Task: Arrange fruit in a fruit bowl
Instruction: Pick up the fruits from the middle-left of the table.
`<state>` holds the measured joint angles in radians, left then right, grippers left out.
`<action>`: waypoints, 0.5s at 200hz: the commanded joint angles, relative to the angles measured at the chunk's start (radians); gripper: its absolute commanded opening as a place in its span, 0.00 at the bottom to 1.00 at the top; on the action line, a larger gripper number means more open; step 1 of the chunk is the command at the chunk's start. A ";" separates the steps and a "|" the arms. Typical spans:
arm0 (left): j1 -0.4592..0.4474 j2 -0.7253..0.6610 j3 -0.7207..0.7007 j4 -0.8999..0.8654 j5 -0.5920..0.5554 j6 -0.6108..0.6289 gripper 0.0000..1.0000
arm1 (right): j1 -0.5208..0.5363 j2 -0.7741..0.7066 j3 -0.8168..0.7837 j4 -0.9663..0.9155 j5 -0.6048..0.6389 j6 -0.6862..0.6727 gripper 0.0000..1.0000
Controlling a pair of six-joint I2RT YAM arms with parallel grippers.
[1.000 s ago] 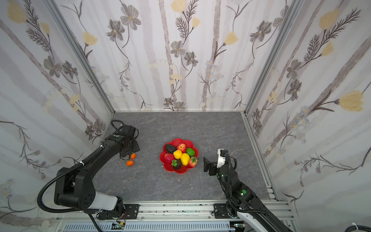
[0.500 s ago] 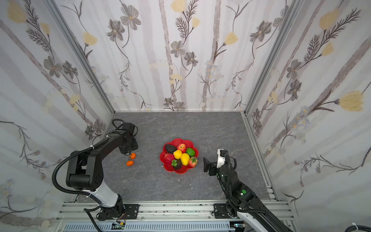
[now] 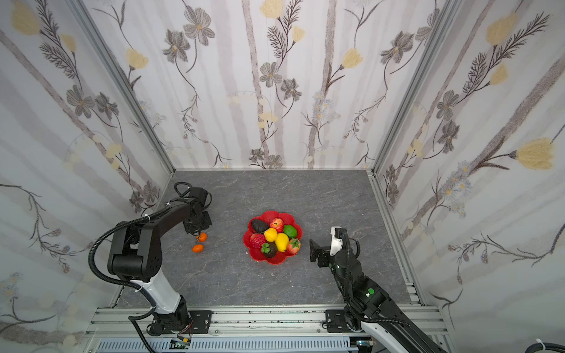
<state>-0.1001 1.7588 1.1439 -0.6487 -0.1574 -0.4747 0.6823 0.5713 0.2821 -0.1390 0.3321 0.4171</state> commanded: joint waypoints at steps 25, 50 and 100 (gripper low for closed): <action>0.000 -0.011 -0.020 0.015 0.010 -0.005 0.22 | 0.000 0.010 -0.001 0.021 0.012 -0.006 0.98; -0.001 -0.046 -0.046 0.027 0.025 -0.012 0.15 | 0.001 0.018 0.002 0.025 0.008 -0.006 0.98; -0.017 -0.114 -0.089 0.031 0.029 -0.025 0.07 | 0.000 0.021 0.001 0.027 0.006 -0.007 0.98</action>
<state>-0.1112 1.6718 1.0679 -0.6262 -0.1272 -0.4789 0.6827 0.5896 0.2821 -0.1379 0.3317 0.4171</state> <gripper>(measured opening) 0.085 0.977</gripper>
